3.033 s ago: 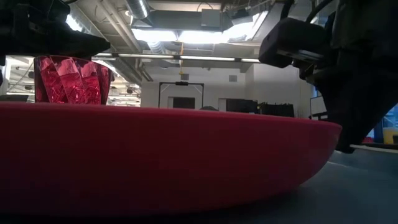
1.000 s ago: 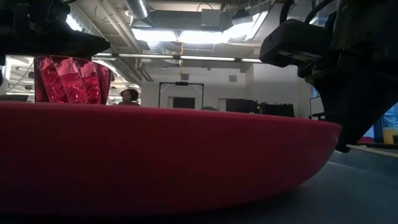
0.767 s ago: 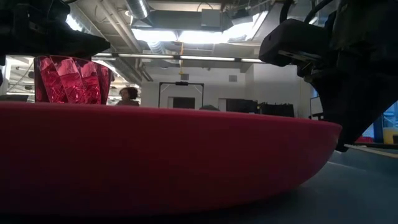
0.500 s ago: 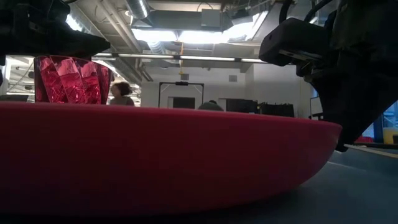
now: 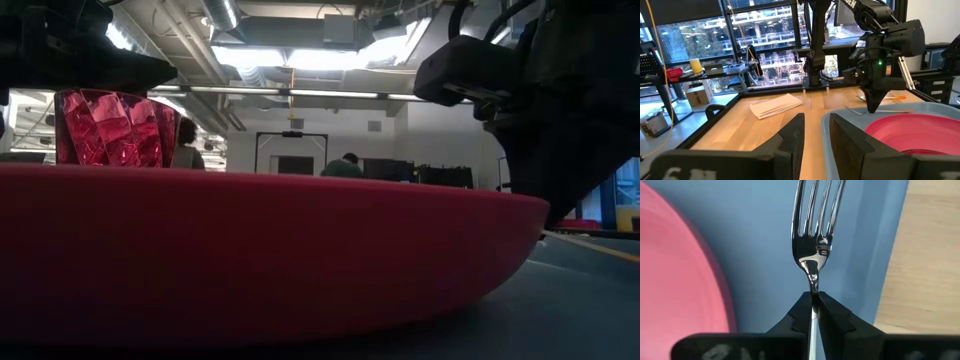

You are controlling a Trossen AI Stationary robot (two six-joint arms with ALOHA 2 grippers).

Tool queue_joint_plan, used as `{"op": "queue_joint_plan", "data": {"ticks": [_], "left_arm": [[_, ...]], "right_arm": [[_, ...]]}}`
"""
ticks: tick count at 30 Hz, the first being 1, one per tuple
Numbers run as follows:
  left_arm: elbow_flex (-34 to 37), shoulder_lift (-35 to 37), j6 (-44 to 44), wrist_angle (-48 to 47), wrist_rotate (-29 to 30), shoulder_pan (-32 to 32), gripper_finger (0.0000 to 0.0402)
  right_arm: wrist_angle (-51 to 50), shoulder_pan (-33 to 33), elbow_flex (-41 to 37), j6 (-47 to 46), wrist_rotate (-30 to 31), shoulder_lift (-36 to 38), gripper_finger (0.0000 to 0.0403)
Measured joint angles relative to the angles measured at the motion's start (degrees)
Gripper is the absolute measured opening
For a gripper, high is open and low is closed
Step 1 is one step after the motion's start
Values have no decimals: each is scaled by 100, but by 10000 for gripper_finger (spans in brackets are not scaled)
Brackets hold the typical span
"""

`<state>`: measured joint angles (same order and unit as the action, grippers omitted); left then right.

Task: Pick and place plate/cup/fork/spoon on tray
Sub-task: Put the orange fork on the right side of the pink plate on the blue tray, then put the orange spoon beside the pink plate on the blue tray

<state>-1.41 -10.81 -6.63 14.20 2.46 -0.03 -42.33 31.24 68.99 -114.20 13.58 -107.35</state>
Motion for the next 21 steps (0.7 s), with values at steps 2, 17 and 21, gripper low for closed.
{"op": "queue_joint_plan", "data": {"ticks": [2, 17, 21], "left_arm": [[0, 0, 2, 0, 0, 0, 84], [7, 2, 1, -2, 1, 1, 84], [7, 2, 0, -2, 2, 0, 84]], "right_arm": [[-10, 0, 0, -94, -15, 0, 28], [-28, 0, 0, -249, -270, 0, 74], [17, 2, 0, -214, -178, 0, 116]]}}
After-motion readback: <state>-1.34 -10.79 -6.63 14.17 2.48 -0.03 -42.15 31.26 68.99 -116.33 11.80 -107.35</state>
